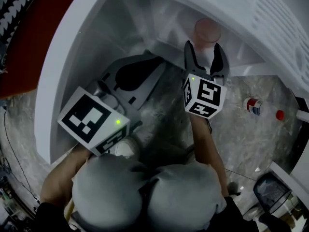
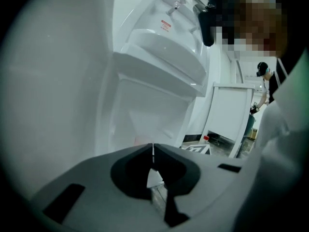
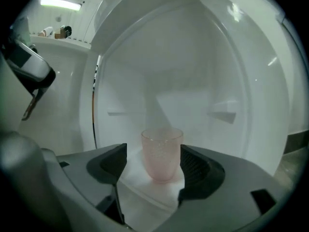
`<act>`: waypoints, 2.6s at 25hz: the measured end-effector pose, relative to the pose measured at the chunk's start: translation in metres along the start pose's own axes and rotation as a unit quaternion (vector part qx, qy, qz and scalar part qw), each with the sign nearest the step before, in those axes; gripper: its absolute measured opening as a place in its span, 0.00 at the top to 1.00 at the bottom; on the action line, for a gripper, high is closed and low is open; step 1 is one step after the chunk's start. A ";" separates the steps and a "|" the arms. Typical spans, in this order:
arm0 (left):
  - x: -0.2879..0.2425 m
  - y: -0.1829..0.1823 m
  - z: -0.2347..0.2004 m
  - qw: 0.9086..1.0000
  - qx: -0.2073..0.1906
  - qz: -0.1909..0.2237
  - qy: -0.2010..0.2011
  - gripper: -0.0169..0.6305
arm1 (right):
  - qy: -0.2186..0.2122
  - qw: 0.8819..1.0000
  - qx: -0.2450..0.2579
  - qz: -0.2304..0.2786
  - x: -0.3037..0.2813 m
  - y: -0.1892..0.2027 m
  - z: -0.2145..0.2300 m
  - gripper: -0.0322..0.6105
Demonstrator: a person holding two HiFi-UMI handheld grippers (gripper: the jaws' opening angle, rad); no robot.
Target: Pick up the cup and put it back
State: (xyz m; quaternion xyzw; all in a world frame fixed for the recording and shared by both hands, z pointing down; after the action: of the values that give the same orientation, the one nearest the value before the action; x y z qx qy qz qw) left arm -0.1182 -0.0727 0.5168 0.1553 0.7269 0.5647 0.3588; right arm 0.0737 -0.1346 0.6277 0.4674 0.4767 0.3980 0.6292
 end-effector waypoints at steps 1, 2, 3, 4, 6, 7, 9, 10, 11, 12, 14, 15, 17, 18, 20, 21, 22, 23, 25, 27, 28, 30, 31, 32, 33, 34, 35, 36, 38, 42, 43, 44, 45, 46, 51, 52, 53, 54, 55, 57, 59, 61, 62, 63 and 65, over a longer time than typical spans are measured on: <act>0.001 0.001 0.000 1.000 -0.001 0.000 0.001 0.95 | 0.005 1.000 -0.002 0.001 -0.003 -0.001 -0.001 0.42; 0.001 0.001 0.000 1.000 -0.003 -0.002 0.002 0.95 | 0.010 1.000 -0.002 0.002 -0.007 -0.001 -0.001 0.42; 0.002 0.001 0.000 1.000 -0.003 -0.004 0.004 0.95 | 0.016 1.000 -0.002 0.002 -0.010 -0.002 -0.001 0.42; 0.002 0.001 0.000 1.000 -0.003 -0.006 0.006 0.95 | 0.022 1.000 -0.002 0.002 -0.015 -0.004 -0.001 0.42; 0.001 0.001 0.001 1.000 -0.002 -0.007 0.014 0.95 | 0.036 0.999 -0.003 0.000 -0.023 -0.007 0.000 0.42; 0.002 0.001 0.001 1.000 -0.002 -0.008 0.018 0.95 | 0.042 0.999 -0.004 -0.002 -0.027 -0.008 0.000 0.42; 0.002 0.002 0.000 1.000 -0.003 -0.009 0.020 0.95 | 0.051 0.999 -0.001 -0.004 -0.034 -0.010 0.003 0.42; 0.003 0.002 0.000 1.000 -0.003 -0.010 0.020 0.95 | 0.055 0.998 0.001 -0.004 -0.037 -0.011 0.005 0.42; 0.003 0.002 0.000 1.000 -0.002 -0.012 0.021 0.95 | 0.057 0.998 0.003 -0.004 -0.040 -0.011 0.006 0.42; 0.004 0.003 0.001 1.000 -0.001 -0.013 0.021 0.95 | 0.059 0.998 0.005 -0.005 -0.044 -0.011 0.007 0.42; 0.003 0.003 0.001 1.000 -0.001 -0.015 0.024 0.95 | 0.060 0.998 0.010 -0.004 -0.050 -0.012 0.009 0.42; 0.003 0.004 0.001 1.000 -0.002 -0.015 0.025 0.95 | 0.060 0.998 0.013 -0.004 -0.053 -0.012 0.009 0.42; 0.003 0.004 0.001 0.999 -0.002 -0.016 0.027 0.95 | 0.061 0.998 0.017 -0.003 -0.058 -0.013 0.011 0.42; 0.003 0.005 0.001 0.999 -0.002 -0.018 0.028 0.95 | 0.061 0.998 0.018 -0.002 -0.060 -0.013 0.012 0.42; 0.003 0.005 0.001 0.999 -0.002 -0.020 0.028 0.95 | 0.060 0.998 0.018 0.000 -0.064 -0.014 0.013 0.42; 0.004 0.006 0.001 0.999 -0.002 -0.020 0.028 0.95 | 0.057 0.998 0.018 -0.001 -0.066 -0.015 0.013 0.42; 0.004 0.006 0.001 0.999 -0.002 -0.020 0.028 0.95 | 0.052 0.998 0.017 -0.002 -0.067 -0.015 0.012 0.42; 0.004 0.006 0.001 0.999 -0.002 -0.020 0.028 0.95 | 0.047 0.999 0.016 -0.004 -0.067 -0.014 0.011 0.42; 0.004 0.006 0.001 0.999 -0.002 -0.020 0.029 0.95 | 0.038 0.999 0.014 -0.005 -0.065 -0.012 0.010 0.42; 0.004 0.006 0.002 0.999 0.000 -0.017 0.030 0.95 | 0.025 1.000 0.012 -0.001 -0.060 -0.011 0.009 0.42; 0.004 0.005 0.002 0.999 0.001 -0.016 0.030 0.95 | 0.017 1.000 0.012 0.002 -0.056 -0.012 0.007 0.42; 0.005 0.004 0.002 1.000 0.002 -0.014 0.027 0.95 | 0.001 1.000 0.016 0.009 -0.047 -0.014 0.003 0.42; 0.005 0.004 0.002 1.000 0.002 -0.014 0.025 0.95 | -0.007 1.000 0.019 0.012 -0.041 -0.015 0.000 0.42; 0.006 0.003 0.003 1.000 0.003 -0.013 0.022 0.95 | -0.017 1.000 0.021 0.016 -0.034 -0.017 -0.003 0.42; 0.006 0.002 0.003 1.000 0.003 -0.011 0.020 0.95 | -0.026 0.999 0.021 0.020 -0.028 -0.018 -0.005 0.42; 0.007 0.002 0.003 1.000 0.004 -0.009 0.018 0.95 | -0.037 0.999 0.021 0.024 -0.021 -0.020 -0.008 0.42; 0.008 0.001 0.003 1.000 0.006 -0.008 0.018 0.95 | -0.048 0.998 0.023 0.028 -0.015 -0.023 -0.011 0.42; 0.009 0.000 0.004 1.000 0.007 -0.006 0.018 0.95 | -0.058 0.997 0.026 0.031 -0.009 -0.025 -0.015 0.42; 0.010 -0.001 0.005 1.000 0.007 -0.003 0.019 0.95 | -0.078 0.996 0.031 0.039 0.004 -0.030 -0.020 0.42; 0.011 -0.005 0.008 1.000 0.004 0.011 0.017 0.95 | -0.109 0.992 0.034 0.052 0.035 -0.042 -0.020 0.42; 0.012 -0.006 0.009 1.000 0.004 0.016 0.016 0.95 | -0.115 0.991 0.033 0.055 0.043 -0.045 -0.019 0.42; 0.012 -0.007 0.010 1.000 0.002 0.021 0.017 0.95 | -0.120 0.991 0.032 0.057 0.052 -0.049 -0.018 0.42; 0.013 -0.007 0.011 1.000 0.001 0.025 0.017 0.95 | -0.124 0.990 0.032 0.059 0.060 -0.052 -0.016 0.42; 0.012 -0.008 0.012 0.999 0.001 0.028 0.019 0.95 | -0.127 0.990 0.032 0.061 0.069 -0.055 -0.013 0.42; 0.010 -0.011 0.017 0.999 0.001 0.038 0.032 0.95 | -0.141 0.986 0.020 0.080 0.112 -0.071 0.002 0.42; 0.011 -0.011 0.017 0.999 0.002 0.038 0.031 0.95 | -0.145 0.986 0.015 0.085 0.120 -0.075 0.005 0.42; 0.011 -0.011 0.018 0.999 0.002 0.038 0.029 0.95 | -0.147 0.985 0.010 0.089 0.128 -0.079 0.009 0.42; 0.011 -0.012 0.018 0.999 0.002 0.037 0.027 0.95 | -0.149 0.984 0.002 0.095 0.135 -0.083 0.013 0.42; 0.012 -0.013 0.019 0.999 0.002 0.037 0.026 0.95 | -0.149 0.984 -0.006 0.102 0.142 -0.086 0.018 0.42; 0.015 -0.014 0.020 0.999 -0.001 0.039 0.026 0.95 | -0.148 0.982 -0.022 0.114 0.157 -0.094 0.026 0.42; 0.019 -0.016 0.021 0.999 -0.003 0.044 0.026 0.95 | -0.145 0.982 -0.025 0.117 0.171 -0.099 0.034 0.42; 0.023 -0.017 0.023 0.998 -0.005 0.048 0.027 0.95 | -0.144 0.982 -0.023 0.118 0.187 -0.105 0.040 0.42; 0.024 -0.018 0.024 0.998 -0.006 0.051 0.027 0.95 | -0.144 0.982 -0.023 0.120 0.194 -0.109 0.042 0.42; 0.025 -0.019 0.024 0.998 -0.007 0.053 0.026 0.95 | -0.145 0.982 -0.022 0.122 0.201 -0.113 0.044 0.42; 0.027 -0.021 0.025 0.998 -0.008 0.060 0.026 0.95 | -0.145 0.981 -0.014 0.125 0.212 -0.120 0.047 0.42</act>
State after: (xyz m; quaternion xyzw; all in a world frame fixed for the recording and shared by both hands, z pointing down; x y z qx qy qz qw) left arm -0.1156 -0.0442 0.4846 0.1807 0.7209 0.5948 0.3065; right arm 0.1742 0.0264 0.4681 0.5670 0.3125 0.4088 0.6433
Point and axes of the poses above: the fingertips, and each gripper's own axes: x backward along the fingers, z to its right, y out of its underside, the point moved 10 cm from there along x, backward along the fingers, and after that the axes turned 6 degrees about -x, right-handed, at the moved point
